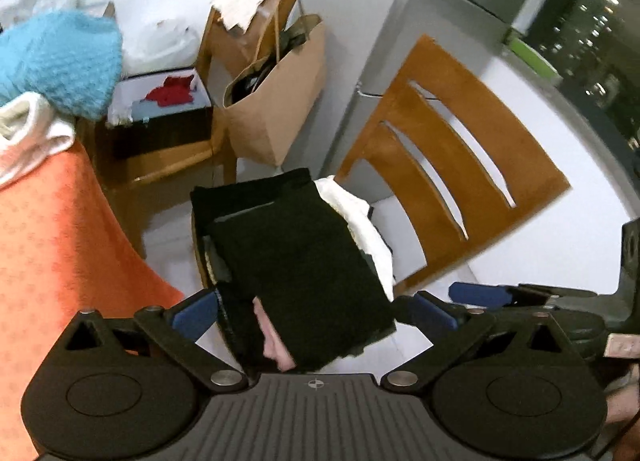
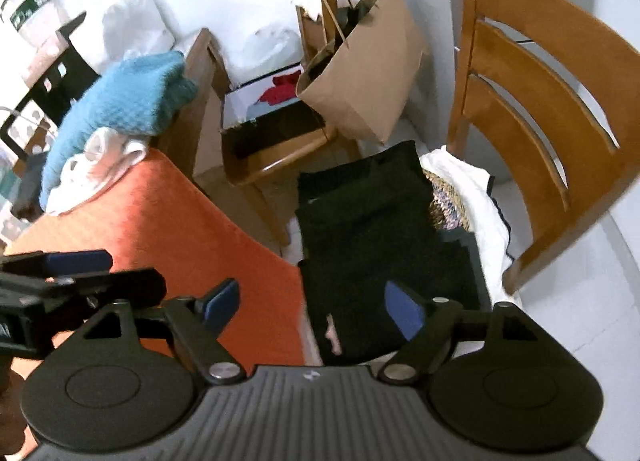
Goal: Fold clothes
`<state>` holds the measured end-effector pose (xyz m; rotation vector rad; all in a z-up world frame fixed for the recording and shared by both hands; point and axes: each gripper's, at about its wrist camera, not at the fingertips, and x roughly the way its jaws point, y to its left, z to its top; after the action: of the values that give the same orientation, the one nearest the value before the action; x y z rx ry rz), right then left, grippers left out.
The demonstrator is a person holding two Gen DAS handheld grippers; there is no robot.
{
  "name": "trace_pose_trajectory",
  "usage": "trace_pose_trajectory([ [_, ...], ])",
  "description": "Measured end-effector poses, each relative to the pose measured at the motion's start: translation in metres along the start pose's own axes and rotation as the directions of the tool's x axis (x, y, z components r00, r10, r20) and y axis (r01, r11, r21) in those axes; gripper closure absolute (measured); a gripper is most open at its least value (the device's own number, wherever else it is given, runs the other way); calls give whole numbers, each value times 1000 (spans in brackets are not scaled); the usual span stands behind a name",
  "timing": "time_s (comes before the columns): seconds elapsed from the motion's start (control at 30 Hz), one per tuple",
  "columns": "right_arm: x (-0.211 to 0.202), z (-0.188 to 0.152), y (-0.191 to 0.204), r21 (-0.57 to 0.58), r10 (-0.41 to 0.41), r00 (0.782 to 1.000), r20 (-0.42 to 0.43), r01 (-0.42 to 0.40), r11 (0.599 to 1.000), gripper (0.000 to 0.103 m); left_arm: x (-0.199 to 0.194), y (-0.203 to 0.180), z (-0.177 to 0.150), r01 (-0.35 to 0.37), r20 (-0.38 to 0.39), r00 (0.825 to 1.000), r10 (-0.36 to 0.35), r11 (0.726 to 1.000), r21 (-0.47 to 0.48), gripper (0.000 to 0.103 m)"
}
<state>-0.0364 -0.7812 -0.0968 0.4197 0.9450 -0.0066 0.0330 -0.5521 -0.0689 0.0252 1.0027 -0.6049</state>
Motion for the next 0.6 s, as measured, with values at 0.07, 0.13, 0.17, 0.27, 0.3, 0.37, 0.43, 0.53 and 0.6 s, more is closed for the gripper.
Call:
trace_pose_trajectory([
  [0.07,-12,-11,12,6,-17,1000,1,17,1000,14,-15,4,-9,-1,-11,1000,1,1000,22,0],
  [0.13,-23,-20,23,-1,-37,999,3,37,999,10,-30,8,-17,-8,-11,1000,9,1000,27,0],
  [0.17,-29,-25,29,-5,-46,999,4,46,999,8,-38,9,-21,-12,-10,1000,13,1000,28,0],
  [0.27,-44,-36,45,-30,-67,998,15,67,997,0,-61,15,-32,-26,-4,1000,26,999,31,0],
  [0.3,-50,-39,50,-41,-69,997,21,70,997,0,-69,17,-35,-32,0,999,32,999,30,0],
  [0.37,-58,-45,58,-52,-77,997,18,78,996,0,-82,22,-40,-57,7,998,57,998,24,0],
  [0.43,-64,-51,67,-52,-90,996,-6,90,995,0,-93,27,-44,-89,7,996,89,996,14,0],
  [0.53,-74,-66,82,-38,-98,995,8,98,994,0,-109,33,-49,-118,21,993,118,993,11,0],
  [0.6,-80,-76,93,-28,-103,995,16,103,994,0,-119,38,-54,-125,30,992,124,992,18,0],
])
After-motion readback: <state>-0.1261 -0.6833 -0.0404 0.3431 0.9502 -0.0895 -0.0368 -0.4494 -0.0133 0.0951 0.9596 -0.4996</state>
